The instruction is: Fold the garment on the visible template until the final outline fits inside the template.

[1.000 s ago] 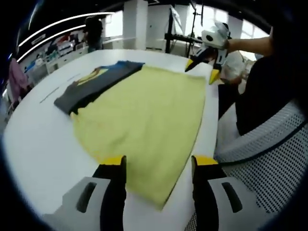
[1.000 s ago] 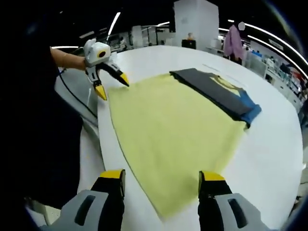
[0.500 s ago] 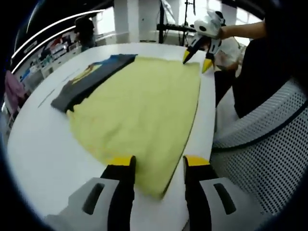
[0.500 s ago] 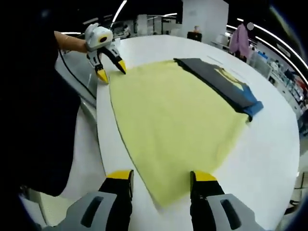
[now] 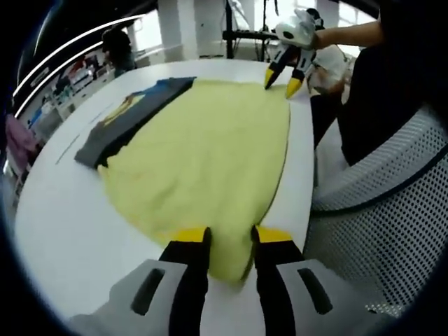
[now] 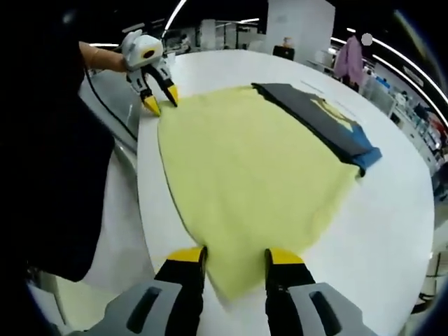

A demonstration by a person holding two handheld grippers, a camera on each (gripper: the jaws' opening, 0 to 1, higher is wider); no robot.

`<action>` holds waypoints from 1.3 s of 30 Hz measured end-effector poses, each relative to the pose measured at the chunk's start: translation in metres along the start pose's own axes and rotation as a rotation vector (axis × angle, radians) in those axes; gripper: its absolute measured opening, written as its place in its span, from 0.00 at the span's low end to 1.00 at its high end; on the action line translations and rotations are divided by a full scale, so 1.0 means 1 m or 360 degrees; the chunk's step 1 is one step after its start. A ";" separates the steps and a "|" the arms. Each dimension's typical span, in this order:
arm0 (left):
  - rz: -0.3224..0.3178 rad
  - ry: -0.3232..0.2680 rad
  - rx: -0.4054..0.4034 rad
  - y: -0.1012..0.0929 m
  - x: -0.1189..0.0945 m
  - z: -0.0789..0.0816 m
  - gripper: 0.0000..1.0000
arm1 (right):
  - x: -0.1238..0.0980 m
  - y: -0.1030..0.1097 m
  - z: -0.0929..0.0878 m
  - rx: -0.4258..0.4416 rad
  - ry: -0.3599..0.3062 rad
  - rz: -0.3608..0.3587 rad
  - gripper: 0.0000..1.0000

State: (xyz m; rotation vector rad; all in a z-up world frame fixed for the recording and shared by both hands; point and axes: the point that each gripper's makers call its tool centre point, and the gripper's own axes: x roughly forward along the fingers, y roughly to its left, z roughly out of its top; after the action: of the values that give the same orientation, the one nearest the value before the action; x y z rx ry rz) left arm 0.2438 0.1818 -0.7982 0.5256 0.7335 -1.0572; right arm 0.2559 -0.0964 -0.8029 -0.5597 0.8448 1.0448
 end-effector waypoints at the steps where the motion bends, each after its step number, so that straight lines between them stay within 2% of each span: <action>1: 0.0001 0.0003 0.0001 0.000 0.000 0.000 0.20 | 0.000 -0.001 0.000 0.0006 -0.0004 -0.0007 0.27; 4: -0.0010 0.0013 -0.0004 -0.001 0.001 -0.001 0.10 | 0.001 -0.006 0.001 0.0032 -0.0023 -0.0034 0.21; 8: 0.0033 0.0045 -0.0025 0.005 0.001 0.000 0.05 | 0.001 -0.011 0.002 0.0040 -0.0032 -0.0067 0.13; 11: 0.0054 0.0060 -0.0067 0.008 0.002 -0.001 0.02 | 0.001 -0.016 0.002 0.0033 -0.0031 -0.0109 0.00; 13: 0.0058 0.0068 -0.0118 0.009 0.002 -0.001 0.02 | 0.002 -0.016 0.003 0.0106 -0.0041 -0.0101 0.00; 18: 0.0068 0.0120 -0.0188 0.010 0.001 -0.003 0.01 | 0.002 -0.014 0.006 0.0130 -0.0051 -0.0096 0.00; 19: 0.0076 0.0129 -0.0306 0.010 -0.001 -0.003 0.01 | 0.000 -0.014 0.009 0.0147 -0.0062 -0.0100 0.00; 21: 0.0058 0.0139 -0.0385 0.012 -0.004 0.000 0.01 | -0.003 -0.015 0.012 0.0192 -0.0075 -0.0109 0.00; 32: 0.0086 0.0174 -0.0500 0.023 -0.021 0.007 0.01 | -0.023 -0.022 0.034 0.0340 -0.0166 -0.0160 0.00; 39: 0.0139 0.0156 -0.0489 0.027 -0.033 0.017 0.01 | -0.030 -0.023 0.042 0.0414 -0.0201 -0.0148 0.00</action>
State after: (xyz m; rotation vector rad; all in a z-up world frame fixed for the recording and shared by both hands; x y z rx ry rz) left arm 0.2637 0.2004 -0.7608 0.3431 0.9327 -0.8227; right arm 0.2838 -0.0901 -0.7535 -0.3065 0.8198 0.8598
